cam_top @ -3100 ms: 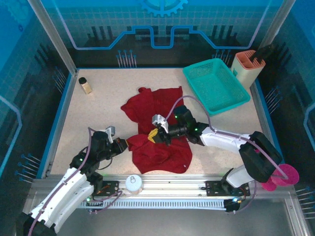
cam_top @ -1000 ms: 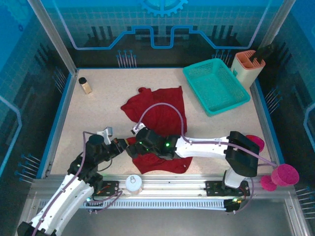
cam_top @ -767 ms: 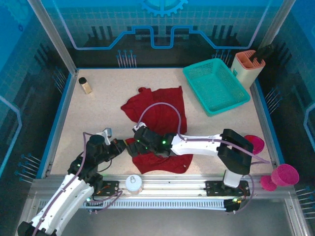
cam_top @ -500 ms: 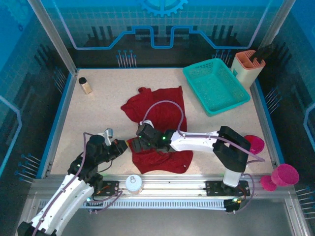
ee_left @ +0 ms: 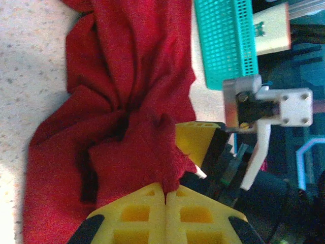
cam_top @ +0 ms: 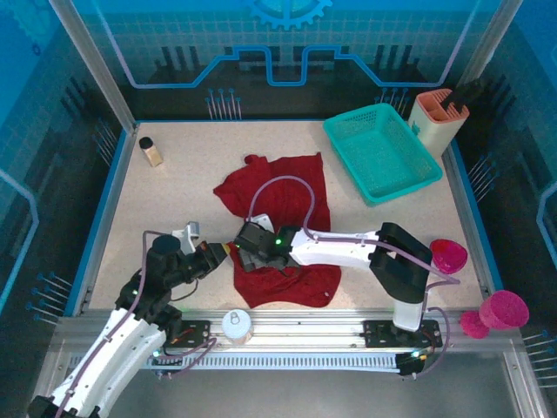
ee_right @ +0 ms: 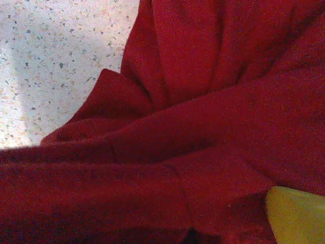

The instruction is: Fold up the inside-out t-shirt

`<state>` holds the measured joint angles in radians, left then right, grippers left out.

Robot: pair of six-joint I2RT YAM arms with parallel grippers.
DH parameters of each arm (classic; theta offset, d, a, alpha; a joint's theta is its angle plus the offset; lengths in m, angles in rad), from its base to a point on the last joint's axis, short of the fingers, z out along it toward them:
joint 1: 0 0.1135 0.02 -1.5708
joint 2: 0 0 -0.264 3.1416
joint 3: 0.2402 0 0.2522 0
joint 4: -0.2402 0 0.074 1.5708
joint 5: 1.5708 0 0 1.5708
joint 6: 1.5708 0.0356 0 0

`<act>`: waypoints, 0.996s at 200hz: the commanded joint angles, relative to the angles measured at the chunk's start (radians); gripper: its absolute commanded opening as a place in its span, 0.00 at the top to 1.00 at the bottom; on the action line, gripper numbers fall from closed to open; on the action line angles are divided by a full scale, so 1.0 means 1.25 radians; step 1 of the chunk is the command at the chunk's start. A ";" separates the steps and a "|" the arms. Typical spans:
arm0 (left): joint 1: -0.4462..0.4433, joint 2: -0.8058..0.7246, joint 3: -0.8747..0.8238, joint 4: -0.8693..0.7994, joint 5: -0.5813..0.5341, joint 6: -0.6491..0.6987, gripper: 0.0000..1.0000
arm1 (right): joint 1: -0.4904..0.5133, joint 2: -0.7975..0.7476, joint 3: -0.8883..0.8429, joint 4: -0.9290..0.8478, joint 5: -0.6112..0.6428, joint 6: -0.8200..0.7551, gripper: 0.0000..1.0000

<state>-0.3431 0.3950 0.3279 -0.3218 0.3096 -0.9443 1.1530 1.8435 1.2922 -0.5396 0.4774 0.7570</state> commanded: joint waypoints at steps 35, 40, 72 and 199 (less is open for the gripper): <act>-0.003 -0.010 0.059 0.033 0.042 0.001 1.00 | 0.044 0.031 -0.002 -0.081 0.262 -0.066 0.00; -0.003 -0.010 0.061 0.031 0.042 0.001 1.00 | 0.040 0.032 -0.004 -0.080 0.269 -0.061 0.00; -0.003 -0.009 0.057 0.020 0.046 0.017 1.00 | 0.017 -0.002 -0.056 -0.016 0.254 -0.079 0.13; -0.015 0.197 -0.098 0.160 0.032 0.080 1.00 | -0.331 -0.125 -0.402 0.575 -0.883 -0.358 0.81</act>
<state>-0.3523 0.5735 0.2260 -0.1921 0.3344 -0.8982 0.7681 1.6073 0.7921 0.1154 -0.6636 0.1894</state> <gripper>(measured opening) 0.052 0.094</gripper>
